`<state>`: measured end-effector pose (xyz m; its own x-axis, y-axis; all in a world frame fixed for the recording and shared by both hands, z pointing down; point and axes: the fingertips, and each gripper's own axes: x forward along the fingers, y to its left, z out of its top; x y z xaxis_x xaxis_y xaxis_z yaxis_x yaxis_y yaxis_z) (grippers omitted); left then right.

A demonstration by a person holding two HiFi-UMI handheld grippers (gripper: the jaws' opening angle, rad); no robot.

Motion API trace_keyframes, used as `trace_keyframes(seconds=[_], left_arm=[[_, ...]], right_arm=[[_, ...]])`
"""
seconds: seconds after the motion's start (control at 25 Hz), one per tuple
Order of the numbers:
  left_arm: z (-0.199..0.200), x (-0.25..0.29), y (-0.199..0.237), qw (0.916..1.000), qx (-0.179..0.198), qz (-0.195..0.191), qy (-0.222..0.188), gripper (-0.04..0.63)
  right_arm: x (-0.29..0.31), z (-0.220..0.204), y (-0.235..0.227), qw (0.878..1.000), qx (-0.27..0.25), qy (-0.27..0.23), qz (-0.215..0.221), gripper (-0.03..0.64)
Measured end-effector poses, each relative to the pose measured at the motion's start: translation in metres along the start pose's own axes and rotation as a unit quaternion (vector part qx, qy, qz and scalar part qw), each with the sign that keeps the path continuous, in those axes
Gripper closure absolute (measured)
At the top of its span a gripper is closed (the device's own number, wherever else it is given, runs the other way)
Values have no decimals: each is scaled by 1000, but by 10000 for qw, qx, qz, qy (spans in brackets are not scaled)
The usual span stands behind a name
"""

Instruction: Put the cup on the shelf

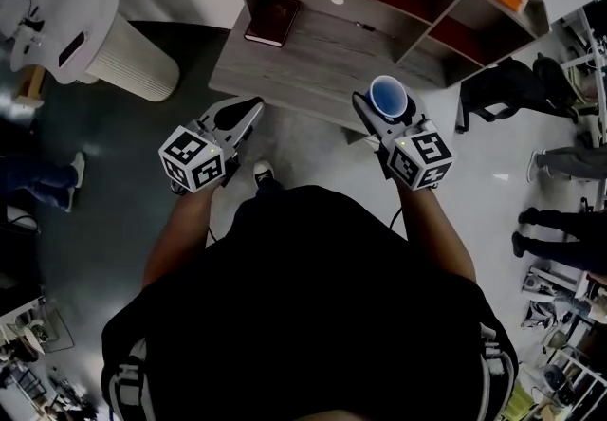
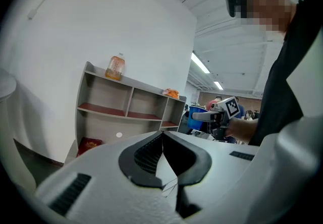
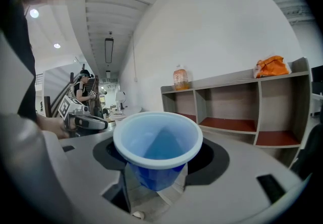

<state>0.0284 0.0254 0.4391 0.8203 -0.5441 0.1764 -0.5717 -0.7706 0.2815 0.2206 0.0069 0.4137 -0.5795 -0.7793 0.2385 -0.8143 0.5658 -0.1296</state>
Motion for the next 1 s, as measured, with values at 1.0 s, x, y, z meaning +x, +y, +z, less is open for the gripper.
trace_keyframes(seconds=[1.0], left_arm=[[38, -50, 183, 9994, -123, -325, -43, 577]], right_arm=[[171, 38, 57, 9993, 16, 56, -382, 318]])
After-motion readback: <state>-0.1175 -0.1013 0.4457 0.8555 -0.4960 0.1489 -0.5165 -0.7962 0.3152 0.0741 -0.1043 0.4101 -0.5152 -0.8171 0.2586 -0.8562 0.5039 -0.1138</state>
